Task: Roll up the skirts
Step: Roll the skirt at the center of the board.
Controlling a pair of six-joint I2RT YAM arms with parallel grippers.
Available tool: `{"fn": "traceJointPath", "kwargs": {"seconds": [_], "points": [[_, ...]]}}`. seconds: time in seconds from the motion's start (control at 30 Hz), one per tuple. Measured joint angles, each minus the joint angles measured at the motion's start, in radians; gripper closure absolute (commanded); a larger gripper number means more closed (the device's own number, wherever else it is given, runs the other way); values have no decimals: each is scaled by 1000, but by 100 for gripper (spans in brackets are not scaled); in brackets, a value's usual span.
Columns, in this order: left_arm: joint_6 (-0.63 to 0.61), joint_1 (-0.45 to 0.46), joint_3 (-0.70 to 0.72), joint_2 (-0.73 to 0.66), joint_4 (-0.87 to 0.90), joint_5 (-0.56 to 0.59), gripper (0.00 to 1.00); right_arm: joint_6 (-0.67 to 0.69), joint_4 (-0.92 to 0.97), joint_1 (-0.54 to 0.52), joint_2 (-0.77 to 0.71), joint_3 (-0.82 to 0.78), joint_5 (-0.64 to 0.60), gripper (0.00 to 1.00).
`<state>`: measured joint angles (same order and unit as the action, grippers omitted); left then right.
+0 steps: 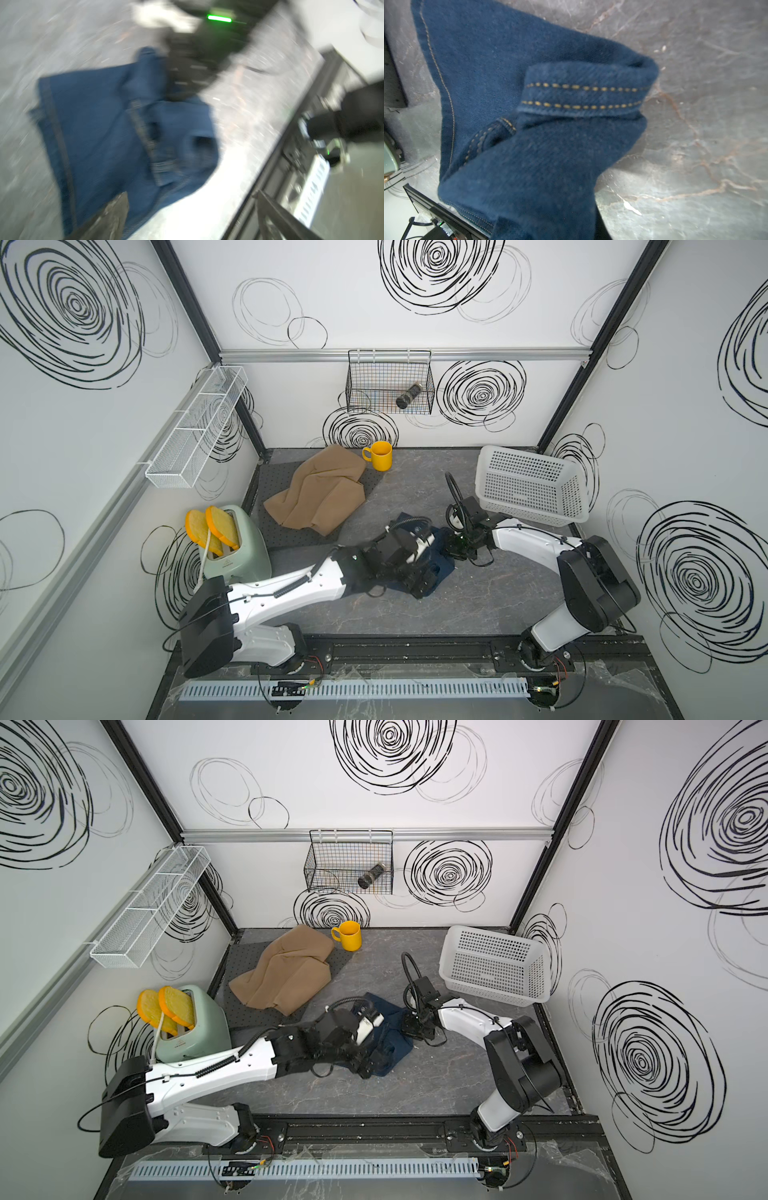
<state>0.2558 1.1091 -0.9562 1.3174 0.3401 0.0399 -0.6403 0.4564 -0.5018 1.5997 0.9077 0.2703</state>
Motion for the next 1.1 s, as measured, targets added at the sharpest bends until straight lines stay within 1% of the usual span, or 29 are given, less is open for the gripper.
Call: {"fn": "traceJointPath", "kwargs": {"seconds": [0.03, 0.1, 0.2, 0.27, 0.37, 0.47, 0.53, 0.57, 0.6, 0.67, 0.7, 0.73, 0.8, 0.87, 0.9, 1.0, 1.03, 1.07, 1.1], "points": [[-34, 42, -10, 10, 0, 47, 3, 4, 11, 0, 9, 11, 3, 90], [-104, 90, -32, 59, -3, 148, 3, 13, 28, 2, 20, 27, 9, 90], [-169, 99, -66, 176, -6, 257, 4, 19, 36, 6, 28, 35, 23, 90], [-195, 95, -76, 248, -13, 300, 3, 21, 37, 10, 29, 35, 31, 89], [-212, 76, -77, 308, -32, 307, 4, 21, 36, 14, 29, 35, 41, 89], [-211, 55, -80, 330, -63, 302, 2, 23, 35, 14, 29, 34, 48, 89], [-202, 48, -80, 332, -94, 292, 13, 24, 30, 14, 29, 31, 57, 89], [-192, 48, -80, 332, -114, 284, 17, 24, 29, 15, 29, 30, 62, 89], [-182, 48, -79, 332, -134, 278, 19, 24, 27, 17, 29, 29, 65, 88], [-155, 56, -61, 329, -203, 268, 19, 24, 23, 19, 29, 26, 72, 87], [-142, 58, -45, 326, -235, 262, 15, 24, 21, 20, 29, 25, 75, 87], [-128, 61, -22, 319, -267, 253, 9, 24, 20, 21, 29, 25, 77, 87], [-98, 63, 21, 306, -315, 231, 10, 24, 18, 21, 30, 24, 84, 87], [-77, 63, 48, 300, -349, 211, 20, 24, 13, 22, 34, 24, 92, 87], [-67, 61, 51, 300, -358, 210, 26, 24, 11, 23, 37, 24, 97, 87], [-44, 49, 64, 300, -394, 210, 57, 24, 5, 27, 39, 22, 111, 86], [-34, 43, 69, 300, -403, 205, 70, 24, 2, 29, 39, 20, 117, 85], [-21, 35, 75, 300, -411, 200, 82, 24, -3, 31, 39, 18, 120, 83], [-15, 32, 79, 299, -422, 195, 91, 23, -9, 34, 39, 14, 125, 81]]}}
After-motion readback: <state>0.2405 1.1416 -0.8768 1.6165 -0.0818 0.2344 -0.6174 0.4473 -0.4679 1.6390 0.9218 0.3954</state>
